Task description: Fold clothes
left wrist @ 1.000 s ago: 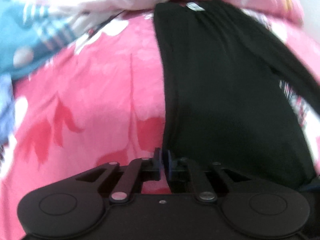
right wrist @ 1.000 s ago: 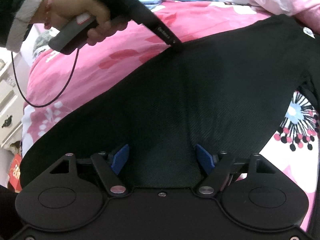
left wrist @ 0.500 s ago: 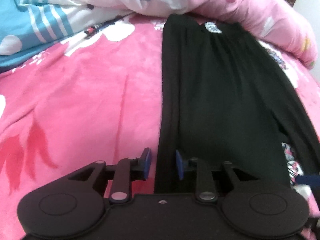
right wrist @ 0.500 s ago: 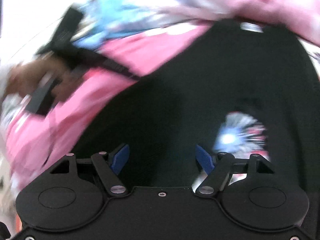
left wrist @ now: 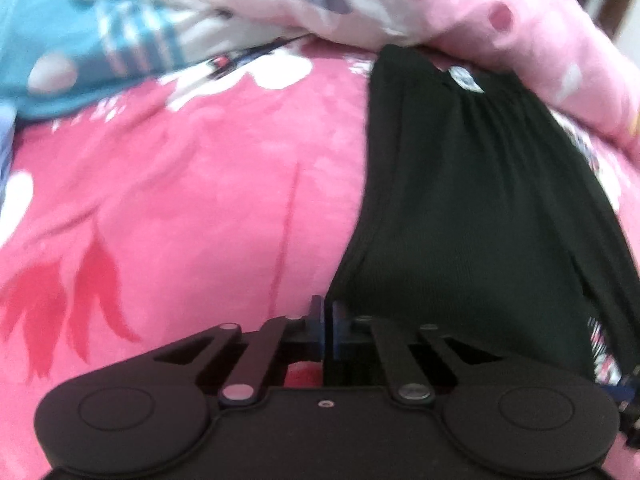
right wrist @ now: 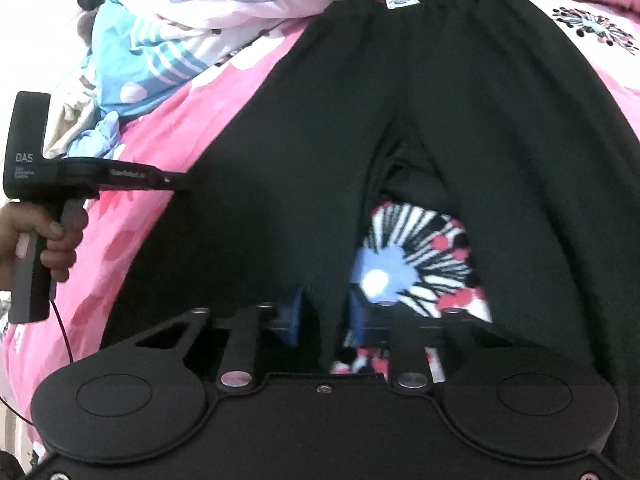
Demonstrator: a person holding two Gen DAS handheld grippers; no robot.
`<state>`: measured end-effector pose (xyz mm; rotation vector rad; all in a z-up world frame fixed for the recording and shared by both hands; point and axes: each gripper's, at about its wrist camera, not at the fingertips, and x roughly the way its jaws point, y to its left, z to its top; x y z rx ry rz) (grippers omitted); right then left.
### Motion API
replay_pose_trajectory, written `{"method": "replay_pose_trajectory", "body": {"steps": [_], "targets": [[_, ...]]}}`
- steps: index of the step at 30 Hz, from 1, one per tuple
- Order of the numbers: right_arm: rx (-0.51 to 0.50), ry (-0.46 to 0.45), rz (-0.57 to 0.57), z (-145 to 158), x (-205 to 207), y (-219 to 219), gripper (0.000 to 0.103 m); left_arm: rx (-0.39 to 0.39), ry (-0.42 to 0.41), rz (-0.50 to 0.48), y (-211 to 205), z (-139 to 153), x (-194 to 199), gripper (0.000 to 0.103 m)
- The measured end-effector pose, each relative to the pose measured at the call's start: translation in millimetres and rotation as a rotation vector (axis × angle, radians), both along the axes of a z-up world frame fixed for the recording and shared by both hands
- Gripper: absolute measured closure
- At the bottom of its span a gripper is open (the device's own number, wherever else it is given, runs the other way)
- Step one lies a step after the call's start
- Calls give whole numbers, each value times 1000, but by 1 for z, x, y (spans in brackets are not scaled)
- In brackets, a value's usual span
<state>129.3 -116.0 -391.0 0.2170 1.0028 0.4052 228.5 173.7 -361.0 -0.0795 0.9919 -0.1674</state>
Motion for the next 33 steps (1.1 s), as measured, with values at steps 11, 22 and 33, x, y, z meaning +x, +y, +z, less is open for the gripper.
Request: {"method": "replay_pose_trajectory", "body": {"steps": [11, 22, 33], "targets": [[-58, -21, 45, 3, -8, 2, 87, -139, -60, 175, 18, 20, 20, 89], [-105, -41, 57, 5, -21, 4, 87, 11, -67, -16, -43, 7, 98, 84], [-81, -36, 28, 4, -32, -5, 87, -17, -131, 196, -13, 22, 110, 86]]}}
